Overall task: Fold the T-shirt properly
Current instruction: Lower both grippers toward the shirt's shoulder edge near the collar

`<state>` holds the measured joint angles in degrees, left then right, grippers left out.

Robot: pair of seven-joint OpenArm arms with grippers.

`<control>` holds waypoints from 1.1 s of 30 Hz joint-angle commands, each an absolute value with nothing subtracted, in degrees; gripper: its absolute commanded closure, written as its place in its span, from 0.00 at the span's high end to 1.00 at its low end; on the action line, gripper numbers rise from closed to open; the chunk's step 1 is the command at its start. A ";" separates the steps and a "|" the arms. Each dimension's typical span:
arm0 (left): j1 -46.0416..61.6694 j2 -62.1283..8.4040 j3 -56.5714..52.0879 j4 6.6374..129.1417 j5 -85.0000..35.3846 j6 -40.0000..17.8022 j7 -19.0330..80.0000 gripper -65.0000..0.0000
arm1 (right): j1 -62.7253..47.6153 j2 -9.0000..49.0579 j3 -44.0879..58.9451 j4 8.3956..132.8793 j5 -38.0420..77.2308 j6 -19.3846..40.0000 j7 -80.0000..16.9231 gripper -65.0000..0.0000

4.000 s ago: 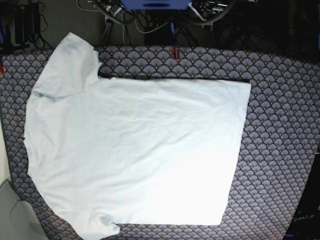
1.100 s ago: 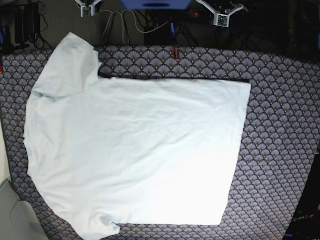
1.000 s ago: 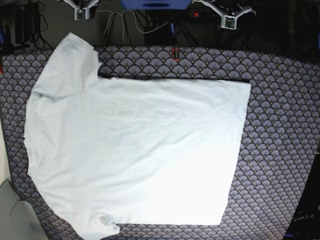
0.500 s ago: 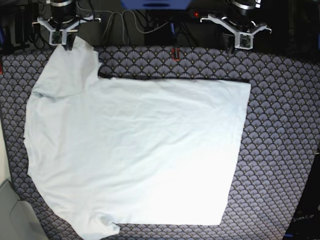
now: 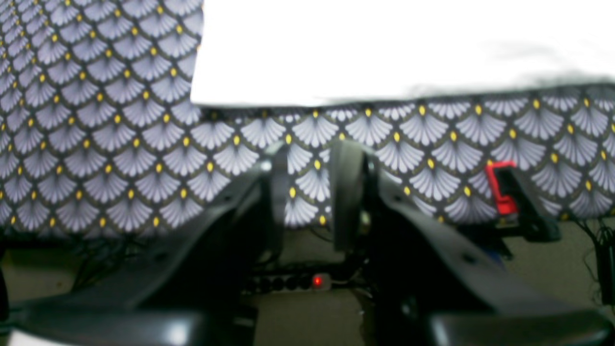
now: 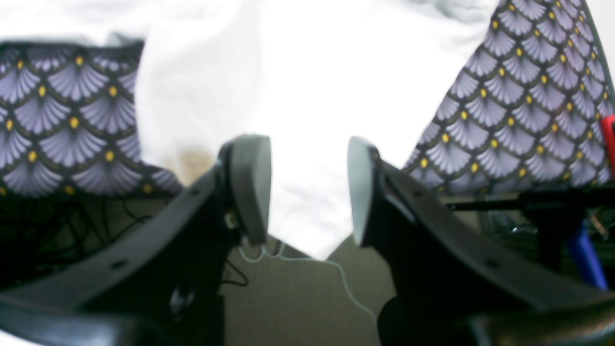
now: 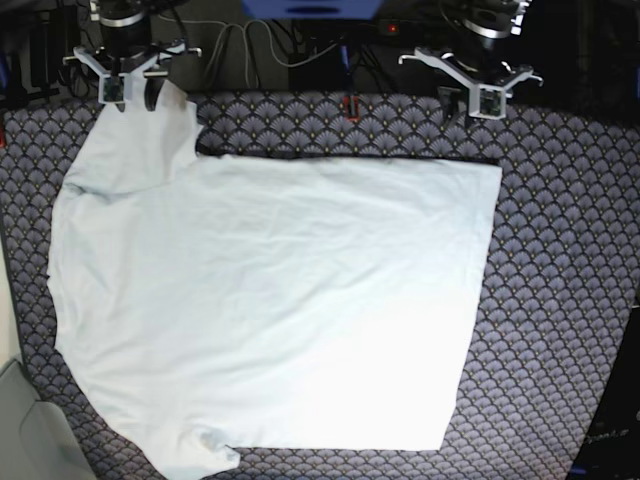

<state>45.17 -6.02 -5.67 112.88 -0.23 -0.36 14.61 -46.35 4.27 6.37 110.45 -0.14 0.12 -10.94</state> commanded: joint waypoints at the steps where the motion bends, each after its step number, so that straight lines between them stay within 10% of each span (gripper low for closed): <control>1: 45.76 -6.29 -6.46 113.89 -0.04 0.04 13.41 0.24 | -46.55 4.88 6.73 110.81 -0.13 0.04 -9.71 0.42; 19: 44.62 -6.29 -9.27 114.24 -0.04 -0.13 13.58 0.24 | -36.97 0.84 23.34 100.79 -0.04 14.64 -9.71 0.42; 33: 44.62 -6.20 -9.27 114.33 -0.04 0.13 13.58 0.24 | -34.86 0.84 24.92 96.48 -0.04 15.16 -9.80 0.42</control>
